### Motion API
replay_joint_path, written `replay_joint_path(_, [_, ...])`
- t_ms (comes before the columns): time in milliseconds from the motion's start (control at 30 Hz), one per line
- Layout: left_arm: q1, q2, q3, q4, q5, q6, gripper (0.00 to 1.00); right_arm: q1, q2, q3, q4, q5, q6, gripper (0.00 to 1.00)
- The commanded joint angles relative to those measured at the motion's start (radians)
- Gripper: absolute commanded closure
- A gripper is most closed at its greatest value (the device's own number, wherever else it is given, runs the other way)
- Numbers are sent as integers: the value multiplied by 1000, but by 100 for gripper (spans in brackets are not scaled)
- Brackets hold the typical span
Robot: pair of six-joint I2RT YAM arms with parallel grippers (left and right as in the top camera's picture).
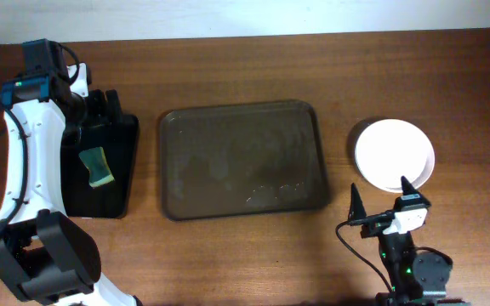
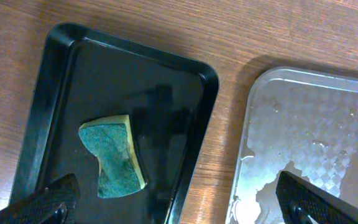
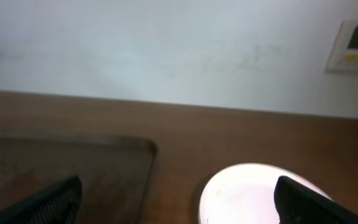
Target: Clean dirty plates on tray and stack at the side
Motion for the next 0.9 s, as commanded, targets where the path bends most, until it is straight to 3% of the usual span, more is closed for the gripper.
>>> replay_joint_path(0, [0,-22,16,-2,11,12,1,-7,-11,-11,-45,-23,7,1])
replay_joint_path(567, [0,-26,16,-2,8,12,1,-8,-10,-11,-42,-23,7,2])
replay_joint_path(700, [-4,-138,14,-12,-55,16,1,-8,-10,-11,-42,-23,7,2])
replay_joint_path(733, [-13,-178,7,6,-51,16,1,-8,-10,-11,-42,-23,7,2])
replay_joint_path(867, [-109,-508,-217,346,-41,90,1,-8,-10,-11,-42,-23,7,2])
